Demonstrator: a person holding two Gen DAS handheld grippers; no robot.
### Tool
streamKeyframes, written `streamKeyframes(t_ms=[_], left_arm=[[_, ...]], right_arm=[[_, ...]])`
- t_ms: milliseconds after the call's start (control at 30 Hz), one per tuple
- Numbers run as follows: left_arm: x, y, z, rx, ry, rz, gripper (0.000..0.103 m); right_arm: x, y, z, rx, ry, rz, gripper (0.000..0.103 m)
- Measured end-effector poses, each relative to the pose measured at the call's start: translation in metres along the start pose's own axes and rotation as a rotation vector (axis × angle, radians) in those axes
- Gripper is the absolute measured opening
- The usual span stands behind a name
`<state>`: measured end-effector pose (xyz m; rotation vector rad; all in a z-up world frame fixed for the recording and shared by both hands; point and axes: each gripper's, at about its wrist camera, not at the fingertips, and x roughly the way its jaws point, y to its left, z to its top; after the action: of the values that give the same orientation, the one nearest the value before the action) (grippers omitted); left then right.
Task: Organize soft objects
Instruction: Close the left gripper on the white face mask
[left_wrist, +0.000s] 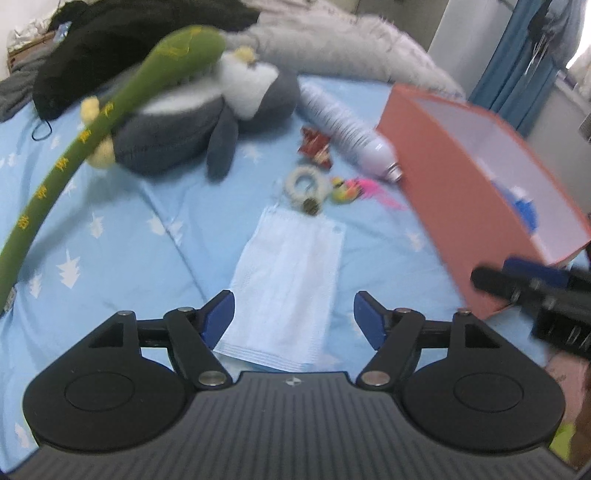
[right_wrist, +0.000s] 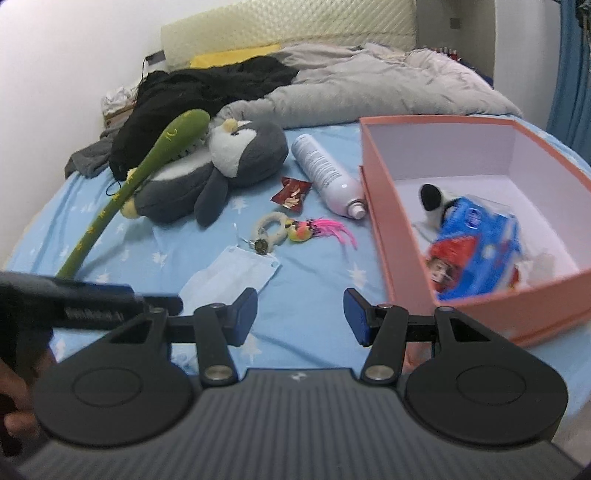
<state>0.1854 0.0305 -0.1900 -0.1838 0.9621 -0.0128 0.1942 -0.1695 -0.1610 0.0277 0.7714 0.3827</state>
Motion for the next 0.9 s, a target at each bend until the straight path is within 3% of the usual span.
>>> streamKeyframes(t_ms=[233,600,733,833,900], left_arm=[[0.049,0.019,0.011,0.044,0.030,-0.017,0.079],[0.091,0.011,0.013,0.144,0.123,-0.028,0.076],[0.093,0.007,0.016,0.142,0.133,-0.023,0.061],[0.092,0.005,0.020,0.125,0.140,-0.024,0.042],[0.091,0.004,0.023,0.105,0.148,-0.032,0.022]], right_arm=[[0.073,0.003,0.029,0.021,0.051,0.015,0.054],[0.183,0.005,0.069,-0.024,0.150,-0.027,0.053],[0.203,0.001,0.071,-0.035,0.211,-0.029,0.051],[0.211,0.000,0.069,-0.027,0.242,-0.022,0.047],[0.212,-0.001,0.069,-0.018,0.249,-0.024,0.046]])
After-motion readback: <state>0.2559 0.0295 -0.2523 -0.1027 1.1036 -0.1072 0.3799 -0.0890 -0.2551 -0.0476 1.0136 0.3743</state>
